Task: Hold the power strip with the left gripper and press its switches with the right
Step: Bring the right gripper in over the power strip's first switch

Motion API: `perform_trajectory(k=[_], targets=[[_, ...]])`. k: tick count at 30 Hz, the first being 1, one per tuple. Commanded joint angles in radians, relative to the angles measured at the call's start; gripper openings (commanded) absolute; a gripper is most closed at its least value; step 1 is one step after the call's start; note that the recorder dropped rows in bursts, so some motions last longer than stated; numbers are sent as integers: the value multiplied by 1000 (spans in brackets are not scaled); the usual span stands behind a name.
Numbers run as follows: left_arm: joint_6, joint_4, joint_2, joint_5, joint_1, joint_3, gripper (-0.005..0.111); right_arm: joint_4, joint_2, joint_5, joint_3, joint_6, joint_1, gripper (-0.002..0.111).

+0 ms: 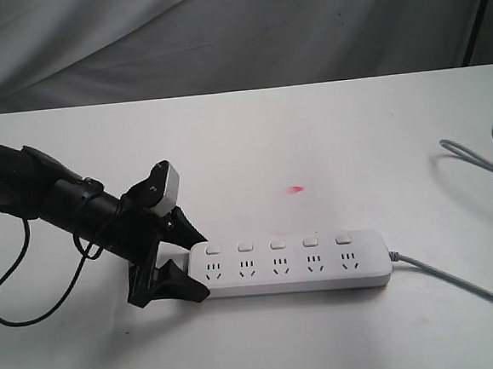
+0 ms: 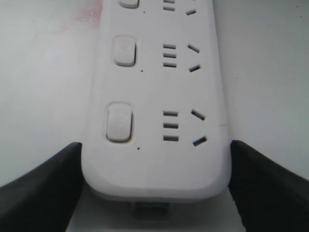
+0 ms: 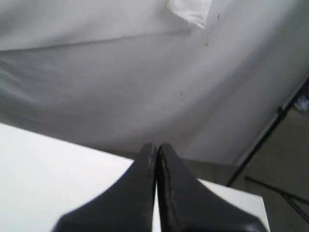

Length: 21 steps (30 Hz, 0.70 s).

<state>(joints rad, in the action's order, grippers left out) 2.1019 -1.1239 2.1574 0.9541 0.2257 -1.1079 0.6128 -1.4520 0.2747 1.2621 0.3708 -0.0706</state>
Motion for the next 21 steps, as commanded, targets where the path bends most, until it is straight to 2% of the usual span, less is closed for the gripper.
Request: perform_trajectory(k=[1,2,3,4,5,8,12,17,20,21], targets=[[-8,3,5,-13,6,-3,0,-424,-134,253,183,-473,1,0],[-8,3,5,-13,6,-3,0,-643,-176,295,227,-752,1,0],[-8,3,5,-13,6,-3,0,-763,-197,339,251,-912,1,0],[-8,3,5,-13,6,-3,0,-982,-220,402,270,-1208,1,0],[-8,3,5,-13,6,-3,0,-1094,-231,448,269,-1359,1,0],[-8,3,5,-13,6,-3,0,-1314,-264,569,269,-1649,1,0],[-8,3,5,-13,6,-3,0,-1457,-310,618,269,-1802,2,0],[-8,3,5,-13,6,-3,0,-1497,-357,627,269,-1872,2,0],[-8,3,5,-13,6,-3,0,-1521,-384,639,269,-1916,3,13],[-8,3,5,-13,6,-3,0,-1527,-392,641,269,-1923,8,21]])
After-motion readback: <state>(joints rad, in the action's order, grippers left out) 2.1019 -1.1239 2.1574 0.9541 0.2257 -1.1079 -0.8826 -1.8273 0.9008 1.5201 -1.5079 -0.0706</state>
